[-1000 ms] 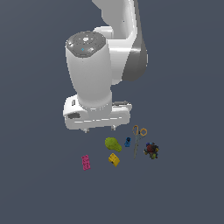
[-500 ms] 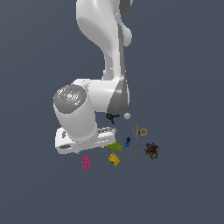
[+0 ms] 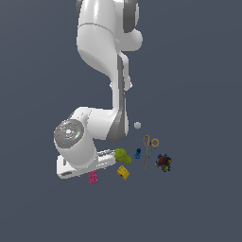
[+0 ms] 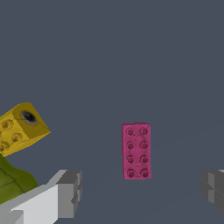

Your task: Pick up a designated object from a clutter of objects.

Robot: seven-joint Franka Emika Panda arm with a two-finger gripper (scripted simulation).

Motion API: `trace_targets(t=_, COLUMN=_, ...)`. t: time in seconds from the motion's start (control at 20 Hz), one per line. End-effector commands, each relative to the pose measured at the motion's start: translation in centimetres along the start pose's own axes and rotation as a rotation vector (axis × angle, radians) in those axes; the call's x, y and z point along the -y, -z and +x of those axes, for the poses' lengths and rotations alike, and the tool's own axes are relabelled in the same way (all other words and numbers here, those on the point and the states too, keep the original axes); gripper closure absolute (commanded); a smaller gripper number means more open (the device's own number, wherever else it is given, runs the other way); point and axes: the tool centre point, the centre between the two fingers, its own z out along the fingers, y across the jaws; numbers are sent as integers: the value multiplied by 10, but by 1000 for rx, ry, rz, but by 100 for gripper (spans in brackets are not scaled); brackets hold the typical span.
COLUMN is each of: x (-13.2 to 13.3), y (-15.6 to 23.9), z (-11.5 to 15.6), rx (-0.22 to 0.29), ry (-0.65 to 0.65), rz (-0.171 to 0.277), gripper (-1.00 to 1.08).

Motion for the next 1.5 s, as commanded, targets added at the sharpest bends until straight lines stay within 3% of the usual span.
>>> trace_targets(t=0.0, x=-5, y=-10, z=0, rx=0, ry=12, rz=0, gripper=-92)
trace_targets(t=1.25, x=-9, y=-70, z=0, rx=1, ry=21, rz=0, gripper=-92)
trace_targets(t=1.3, x=-9, y=-70, z=0, rx=1, ry=21, rz=0, gripper=108)
trace_targets(t=1.45, x=-9, y=-70, z=0, rx=1, ry=21, rz=0, gripper=108)
